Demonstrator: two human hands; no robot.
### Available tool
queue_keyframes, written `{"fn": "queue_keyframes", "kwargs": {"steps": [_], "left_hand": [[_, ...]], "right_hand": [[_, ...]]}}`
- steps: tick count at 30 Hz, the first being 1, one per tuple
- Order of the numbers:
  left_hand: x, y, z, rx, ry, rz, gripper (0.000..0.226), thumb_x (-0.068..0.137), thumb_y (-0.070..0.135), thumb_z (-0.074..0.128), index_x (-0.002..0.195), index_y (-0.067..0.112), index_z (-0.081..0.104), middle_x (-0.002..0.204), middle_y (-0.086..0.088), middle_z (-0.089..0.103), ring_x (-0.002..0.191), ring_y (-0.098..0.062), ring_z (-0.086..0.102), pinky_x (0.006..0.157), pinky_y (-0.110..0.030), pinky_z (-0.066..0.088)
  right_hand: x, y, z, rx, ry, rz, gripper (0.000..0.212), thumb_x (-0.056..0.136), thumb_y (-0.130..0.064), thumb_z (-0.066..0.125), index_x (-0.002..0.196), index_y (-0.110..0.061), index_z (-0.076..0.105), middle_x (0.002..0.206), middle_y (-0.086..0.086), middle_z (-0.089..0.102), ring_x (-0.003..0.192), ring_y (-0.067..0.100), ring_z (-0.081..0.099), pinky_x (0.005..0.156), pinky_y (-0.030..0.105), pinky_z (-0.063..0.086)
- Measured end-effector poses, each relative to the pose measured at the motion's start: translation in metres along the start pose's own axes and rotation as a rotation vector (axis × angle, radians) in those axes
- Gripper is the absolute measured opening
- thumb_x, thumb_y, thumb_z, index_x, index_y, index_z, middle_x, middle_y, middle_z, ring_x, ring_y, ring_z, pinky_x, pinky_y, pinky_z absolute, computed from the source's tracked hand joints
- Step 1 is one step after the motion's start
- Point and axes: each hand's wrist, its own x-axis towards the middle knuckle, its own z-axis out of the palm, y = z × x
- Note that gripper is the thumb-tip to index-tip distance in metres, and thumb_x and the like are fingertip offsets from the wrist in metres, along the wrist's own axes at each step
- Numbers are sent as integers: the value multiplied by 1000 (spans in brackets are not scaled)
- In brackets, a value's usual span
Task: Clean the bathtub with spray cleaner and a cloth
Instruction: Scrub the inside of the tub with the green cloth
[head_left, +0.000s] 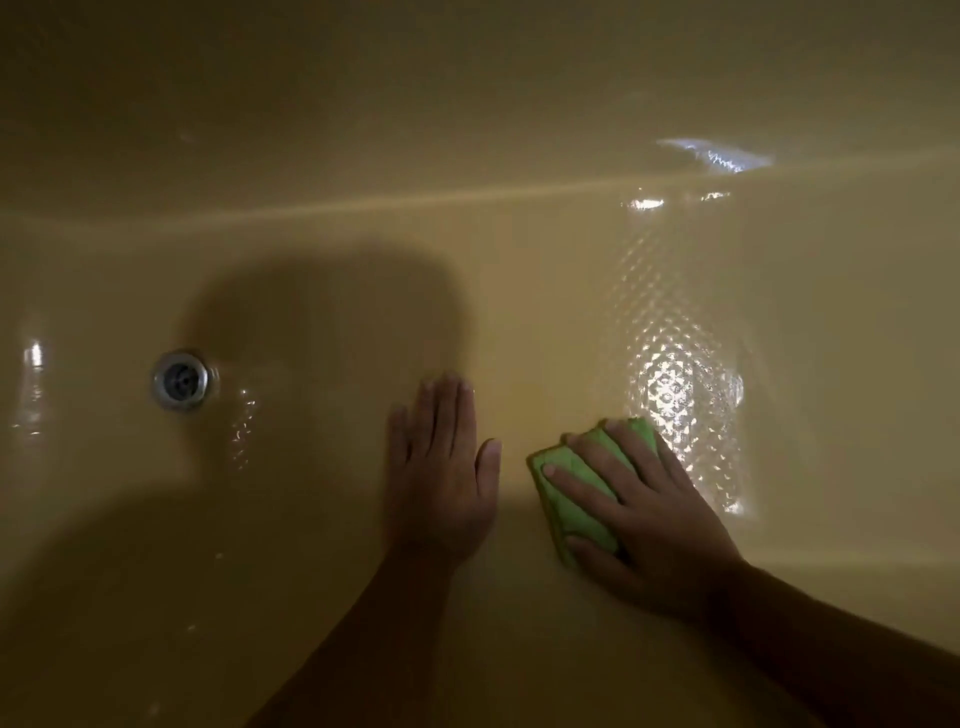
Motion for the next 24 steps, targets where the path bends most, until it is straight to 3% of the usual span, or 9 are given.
{"fn": "queue_keyframes", "kwargs": {"steps": [5, 10, 13, 16, 21, 24], "left_hand": [[17, -10, 0, -7, 66, 19, 72, 106, 51, 32, 164, 10, 21, 172, -9, 16, 160, -28, 11, 125, -59, 12], [42, -26, 0, 26, 122, 33, 72, 106, 52, 31, 164, 9, 21, 171, -11, 20, 159, -30, 14, 125, -60, 12], [47, -31, -1, 42, 146, 45, 72, 106, 50, 33, 163, 8, 23, 170, -12, 22, 158, -31, 17, 125, -60, 13], [42, -32, -2, -1, 139, 38, 70, 107, 48, 33, 162, 6, 26, 170, -13, 23, 158, -31, 17, 125, -60, 15], [25, -40, -2, 9, 79, 16, 70, 107, 49, 24, 164, 9, 19, 172, -10, 15, 160, -28, 10, 126, -58, 13], [27, -46, -1, 15, 81, 29, 71, 107, 50, 25, 165, 10, 15, 173, -8, 12, 160, -27, 6, 126, -59, 11]], "right_hand": [[55, 32, -7, -54, 87, -63, 71, 93, -64, 54, 156, -32, 45, 160, 7, 45, 147, 43, 37, 117, 65, 29], [163, 75, -32, -134, 273, 120, 71, 95, -64, 50, 157, -31, 43, 159, 8, 44, 148, 43, 33, 119, 64, 26], [191, 72, -37, -128, 284, 213, 72, 96, -62, 47, 160, -32, 35, 164, 7, 37, 152, 43, 24, 121, 66, 20], [156, 42, -25, -96, 249, 212, 72, 96, -60, 47, 161, -32, 34, 165, 8, 35, 152, 44, 24, 119, 66, 21], [45, -25, 7, -16, 15, -15, 72, 94, -64, 53, 158, -33, 40, 164, 8, 36, 151, 45, 28, 119, 69, 24], [49, -15, 8, -68, -12, -139, 76, 91, -69, 54, 157, -35, 40, 162, 6, 41, 148, 43, 34, 118, 66, 24]]}}
